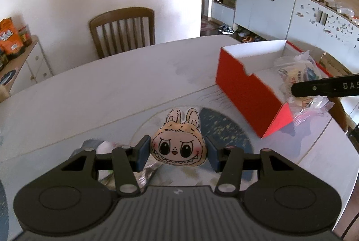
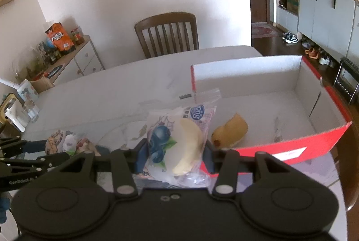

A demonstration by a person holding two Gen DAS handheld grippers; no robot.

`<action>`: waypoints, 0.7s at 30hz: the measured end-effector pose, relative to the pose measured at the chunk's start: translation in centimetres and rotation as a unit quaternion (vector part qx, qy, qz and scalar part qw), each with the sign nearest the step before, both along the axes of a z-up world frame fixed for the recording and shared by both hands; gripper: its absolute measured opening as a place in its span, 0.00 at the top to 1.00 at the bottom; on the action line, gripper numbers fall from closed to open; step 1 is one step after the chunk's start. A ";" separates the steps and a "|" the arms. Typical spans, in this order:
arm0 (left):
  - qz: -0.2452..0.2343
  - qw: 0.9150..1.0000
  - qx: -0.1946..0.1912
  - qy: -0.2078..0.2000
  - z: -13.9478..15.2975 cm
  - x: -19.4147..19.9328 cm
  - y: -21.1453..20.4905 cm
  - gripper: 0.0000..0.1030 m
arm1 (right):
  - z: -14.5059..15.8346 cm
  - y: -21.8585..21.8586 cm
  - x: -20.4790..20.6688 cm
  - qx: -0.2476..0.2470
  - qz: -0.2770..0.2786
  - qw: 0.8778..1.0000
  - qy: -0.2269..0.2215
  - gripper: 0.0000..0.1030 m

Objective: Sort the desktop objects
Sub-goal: 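Carry the plush doll with the left gripper while the right carries the bread bag to the red box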

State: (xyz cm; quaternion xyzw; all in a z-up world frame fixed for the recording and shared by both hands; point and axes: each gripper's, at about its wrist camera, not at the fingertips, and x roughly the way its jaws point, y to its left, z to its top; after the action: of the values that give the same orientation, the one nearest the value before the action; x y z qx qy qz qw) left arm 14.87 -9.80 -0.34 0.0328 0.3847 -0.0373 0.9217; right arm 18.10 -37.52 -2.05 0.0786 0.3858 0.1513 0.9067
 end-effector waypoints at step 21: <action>-0.063 0.998 0.004 -0.022 2.5 7.5 -10.5 0.50 | 1.0 -6.4 4.4 0.007 -0.005 1.000 -0.008 0.53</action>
State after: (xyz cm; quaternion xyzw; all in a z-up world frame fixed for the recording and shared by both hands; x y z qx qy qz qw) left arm 22.32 -20.30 2.20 0.0618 0.3615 -0.0933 0.9256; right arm 22.50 -43.90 -1.02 0.0858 0.3766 0.1498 0.9101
